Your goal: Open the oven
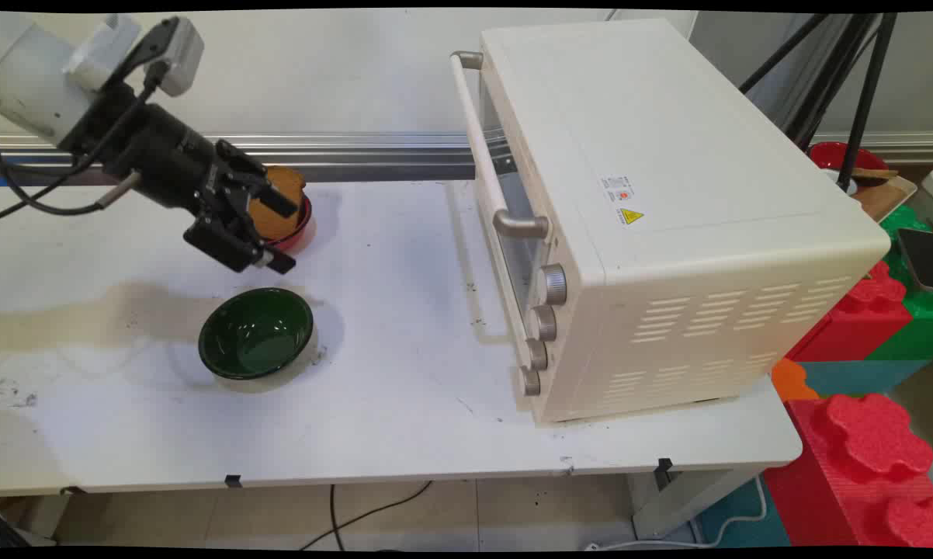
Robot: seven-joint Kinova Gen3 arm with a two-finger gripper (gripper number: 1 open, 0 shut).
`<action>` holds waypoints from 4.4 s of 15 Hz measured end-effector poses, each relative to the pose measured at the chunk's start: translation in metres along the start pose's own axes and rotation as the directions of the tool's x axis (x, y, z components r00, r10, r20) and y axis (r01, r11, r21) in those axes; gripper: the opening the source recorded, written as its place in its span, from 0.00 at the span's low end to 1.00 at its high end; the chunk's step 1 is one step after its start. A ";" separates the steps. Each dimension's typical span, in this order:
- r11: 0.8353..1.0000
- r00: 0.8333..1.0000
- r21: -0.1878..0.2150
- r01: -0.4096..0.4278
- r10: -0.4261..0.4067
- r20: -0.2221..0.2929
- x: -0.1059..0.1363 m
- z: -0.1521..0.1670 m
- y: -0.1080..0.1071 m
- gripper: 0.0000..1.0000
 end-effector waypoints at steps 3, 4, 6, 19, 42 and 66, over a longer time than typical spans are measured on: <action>1.000 1.000 0.010 -0.012 0.012 -0.028 0.011 -0.009 -0.004 1.00; 1.000 0.999 0.012 -0.016 0.016 -0.042 0.016 -0.012 -0.005 1.00; 1.000 0.997 0.015 -0.021 0.022 -0.078 0.032 -0.019 -0.009 1.00; 0.998 0.965 0.065 -0.012 0.029 -0.261 0.123 0.006 -0.033 1.00; 0.999 0.959 0.046 -0.021 0.033 -0.282 0.168 0.071 -0.044 0.00; 1.000 0.982 0.007 -0.002 0.003 -0.187 0.124 0.099 -0.033 0.00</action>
